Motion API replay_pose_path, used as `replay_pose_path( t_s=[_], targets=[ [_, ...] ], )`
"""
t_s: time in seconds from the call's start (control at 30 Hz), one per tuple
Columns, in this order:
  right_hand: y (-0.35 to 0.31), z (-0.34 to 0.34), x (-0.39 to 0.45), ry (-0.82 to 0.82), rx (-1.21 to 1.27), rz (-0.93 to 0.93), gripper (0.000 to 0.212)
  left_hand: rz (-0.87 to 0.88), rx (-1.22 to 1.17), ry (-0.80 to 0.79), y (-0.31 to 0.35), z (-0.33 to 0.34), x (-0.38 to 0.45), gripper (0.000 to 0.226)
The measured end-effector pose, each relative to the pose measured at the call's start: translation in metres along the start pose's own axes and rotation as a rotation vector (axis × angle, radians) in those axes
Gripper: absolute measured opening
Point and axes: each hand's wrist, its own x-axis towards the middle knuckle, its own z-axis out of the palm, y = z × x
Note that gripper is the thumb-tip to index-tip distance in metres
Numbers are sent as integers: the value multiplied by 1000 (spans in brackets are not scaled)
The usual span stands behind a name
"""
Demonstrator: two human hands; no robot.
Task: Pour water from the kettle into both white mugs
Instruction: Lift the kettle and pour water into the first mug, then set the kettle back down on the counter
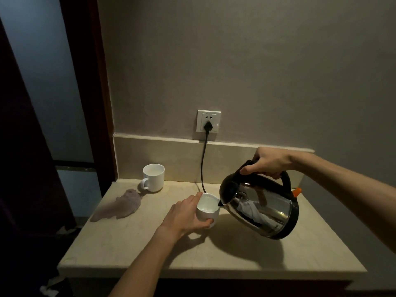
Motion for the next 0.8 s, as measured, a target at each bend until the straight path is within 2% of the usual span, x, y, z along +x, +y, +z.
replay_pose_path(
  t_s=[0.13, 0.3, 0.37, 0.43, 0.53, 0.67, 0.8],
  targets=[
    [22, 12, -10, 35, 150, -20, 42, -14, -13, 7, 2, -1, 0, 97],
    [62, 33, -16, 116, 393, -2, 57, -38, -19, 1, 4, -2, 0, 102],
    [77, 40, -23, 154, 535, -3, 51, -38, -19, -2, 4, -2, -1, 103],
    [93, 44, -29, 210, 679, -36, 54, -41, -17, -8, 3, -2, 0, 105],
    [109, 44, -35, 363, 848, -41, 62, -41, -12, -14, 4, -3, -1, 103],
    [123, 41, -34, 570, 1032, -27, 47, -34, -6, 10, 8, -6, -1, 93],
    [134, 41, -20, 767, 1073, 33, 46, -52, -50, -8, 9, -7, -1, 94]
  ],
)
